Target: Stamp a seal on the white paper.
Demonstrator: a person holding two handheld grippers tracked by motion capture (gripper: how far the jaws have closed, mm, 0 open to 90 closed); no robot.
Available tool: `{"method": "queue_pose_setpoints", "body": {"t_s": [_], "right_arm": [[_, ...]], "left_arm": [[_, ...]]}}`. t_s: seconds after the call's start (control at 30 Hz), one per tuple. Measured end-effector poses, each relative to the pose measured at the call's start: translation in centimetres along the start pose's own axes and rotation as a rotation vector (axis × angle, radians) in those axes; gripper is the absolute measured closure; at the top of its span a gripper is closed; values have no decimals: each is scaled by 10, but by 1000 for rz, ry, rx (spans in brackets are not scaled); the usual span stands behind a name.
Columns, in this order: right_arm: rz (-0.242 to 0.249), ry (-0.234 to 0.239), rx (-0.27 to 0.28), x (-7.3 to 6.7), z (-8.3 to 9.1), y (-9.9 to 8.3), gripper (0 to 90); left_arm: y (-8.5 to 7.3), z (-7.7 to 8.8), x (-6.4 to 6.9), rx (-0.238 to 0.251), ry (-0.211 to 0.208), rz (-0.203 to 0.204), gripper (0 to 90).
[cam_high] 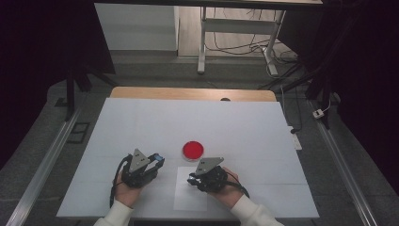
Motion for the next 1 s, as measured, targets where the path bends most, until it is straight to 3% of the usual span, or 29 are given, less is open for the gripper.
{"method": "queue_pose_setpoints", "body": {"t_s": [0.3,0.47,1.0], "right_arm": [[1,-10,-13,-1,-1,1,758],[30,-32,-35,-5,-2,3,759],[24,-35,2,-5,-1,-1,759]], "left_arm": [[0,1,1,3,2,2,658],[0,1,1,4,1,0,658],[0,2,1,4,0,2,658]]}}
Point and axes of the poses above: each handheld gripper's, and its own axes: z roughly backward along the jaws, y roughly out of its top, x roughly to its right, the point moved 4 cm from there along -z, roughly forward along the jaws, and after that the axes turned 4 degrees about z, right-handed, at the moved point
